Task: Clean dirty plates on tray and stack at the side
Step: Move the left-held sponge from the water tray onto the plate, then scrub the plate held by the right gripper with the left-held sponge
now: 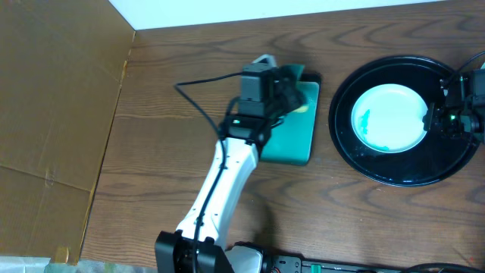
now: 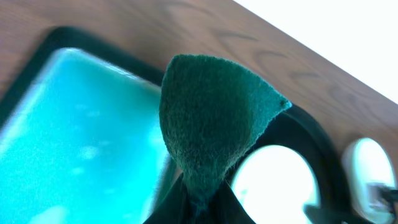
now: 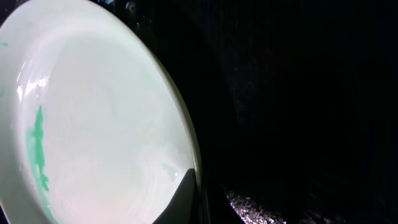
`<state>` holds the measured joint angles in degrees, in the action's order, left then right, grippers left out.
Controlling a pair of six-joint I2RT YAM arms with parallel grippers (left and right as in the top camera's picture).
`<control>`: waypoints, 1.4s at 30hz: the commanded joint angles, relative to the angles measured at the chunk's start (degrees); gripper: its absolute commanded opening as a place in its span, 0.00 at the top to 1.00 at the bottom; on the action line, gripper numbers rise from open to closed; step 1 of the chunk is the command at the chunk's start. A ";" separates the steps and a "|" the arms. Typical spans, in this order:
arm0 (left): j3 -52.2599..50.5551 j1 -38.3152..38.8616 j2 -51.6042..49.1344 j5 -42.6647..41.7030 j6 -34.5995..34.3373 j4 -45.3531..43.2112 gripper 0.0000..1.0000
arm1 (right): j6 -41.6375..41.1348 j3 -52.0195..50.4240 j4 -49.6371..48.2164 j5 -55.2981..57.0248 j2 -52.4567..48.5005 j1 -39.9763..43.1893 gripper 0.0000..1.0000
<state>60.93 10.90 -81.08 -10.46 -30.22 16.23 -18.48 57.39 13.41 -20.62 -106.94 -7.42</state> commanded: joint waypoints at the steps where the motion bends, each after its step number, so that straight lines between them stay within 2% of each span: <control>1: -0.39 5.03 -3.23 -0.92 -3.87 -3.04 0.93 | 0.81 1.51 -0.57 -0.09 -0.55 -0.50 0.99; 8: -0.39 14.64 -12.74 -0.92 -10.93 -14.84 0.93 | 0.70 1.51 -0.20 2.36 -0.57 -0.52 0.99; 14: -0.39 21.16 -22.29 -0.85 -11.04 -26.29 0.92 | 0.70 1.51 -0.20 2.40 -0.61 -0.52 0.99; 18: -0.39 22.91 -27.58 -0.46 -11.04 -30.38 0.93 | 0.72 1.51 0.09 2.40 -0.61 -0.50 0.99; 21: -0.39 22.99 -30.75 -0.07 -11.04 -30.64 0.93 | 0.72 1.49 0.50 2.40 -0.63 -0.52 0.99; 24: -0.39 22.99 -33.24 3.76 -11.02 -29.70 0.93 | 0.72 1.49 0.50 2.43 -0.63 -0.50 0.99; 29: -0.39 22.82 -34.64 14.73 -10.84 -25.20 0.93 | 0.72 1.49 0.68 2.80 -0.63 -0.55 0.99; 35: -0.37 21.90 -33.55 28.13 -2.93 -22.23 0.92 | 0.74 1.49 0.90 2.82 -0.66 -0.59 0.99; 38: -0.37 21.29 -30.58 30.08 0.42 -22.08 0.93 | 0.74 1.49 1.01 2.89 -0.66 -0.57 0.99; 42: -0.37 21.51 -25.27 29.49 -1.03 -22.27 0.93 | 0.74 1.49 1.25 3.69 -0.66 -0.52 0.99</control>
<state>61.32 34.65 -111.59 10.41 -32.80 -6.26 -18.41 58.17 14.04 -19.05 -107.11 -7.94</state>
